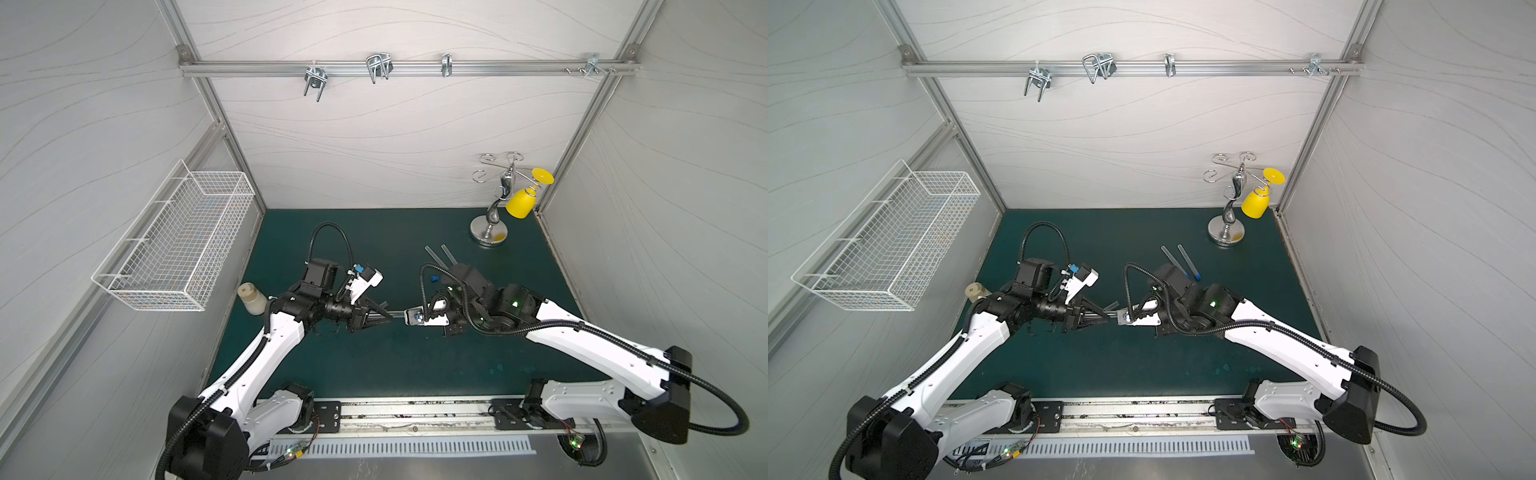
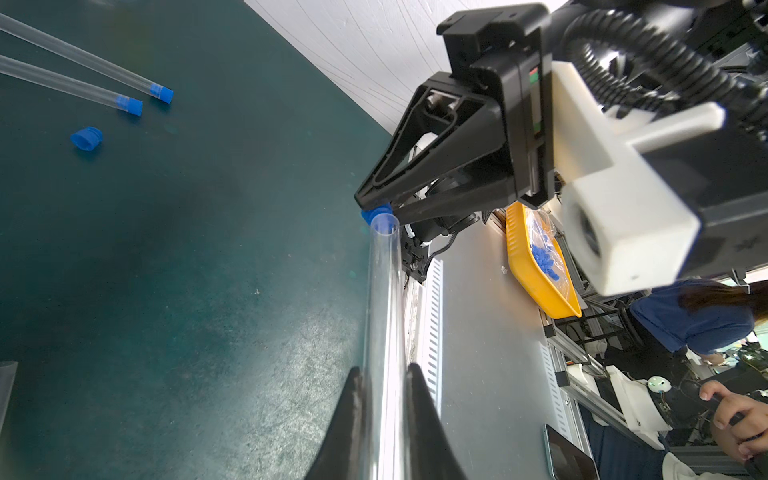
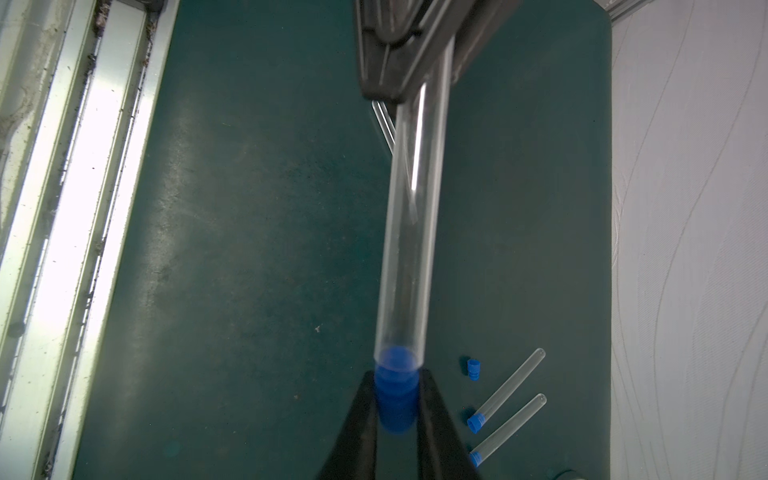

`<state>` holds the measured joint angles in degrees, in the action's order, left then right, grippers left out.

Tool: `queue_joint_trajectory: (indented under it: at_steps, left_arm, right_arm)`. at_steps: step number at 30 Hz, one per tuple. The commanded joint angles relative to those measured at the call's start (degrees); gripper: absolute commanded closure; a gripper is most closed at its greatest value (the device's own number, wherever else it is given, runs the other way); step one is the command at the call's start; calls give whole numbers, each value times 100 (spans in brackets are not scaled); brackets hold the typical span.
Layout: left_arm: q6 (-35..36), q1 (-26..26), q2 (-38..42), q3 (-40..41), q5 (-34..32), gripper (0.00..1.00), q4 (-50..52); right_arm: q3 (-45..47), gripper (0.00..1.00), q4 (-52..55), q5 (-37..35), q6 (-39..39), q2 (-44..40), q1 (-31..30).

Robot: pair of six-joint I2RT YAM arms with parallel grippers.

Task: Insert stoppers into test tubes
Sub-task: Insert the stopper into the test tube.

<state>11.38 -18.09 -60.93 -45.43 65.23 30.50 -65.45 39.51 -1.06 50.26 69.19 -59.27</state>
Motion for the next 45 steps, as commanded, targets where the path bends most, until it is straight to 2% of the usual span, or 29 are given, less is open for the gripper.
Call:
queue_joint_trajectory:
  at_steps: [1,19,33,39,45]
  left_arm:
    - [93,-37,-31,-188,51,100,-67]
    - [-21,-107,-61,-176,95,100,-184]
    - [-126,-99,-37,-153,60,100,-290]
    - [-192,-63,-13,-147,75,100,-334]
    - [-210,-13,15,-116,88,100,-352]
  right_arm:
    - [-194,82,29,67,186,23,-52]
    - [-621,82,-31,-208,94,396,-515]
    - [-652,81,-640,250,-590,470,-533]
    - [-636,81,-693,313,-637,527,-513]
    - [-627,75,-598,200,-464,536,-477]
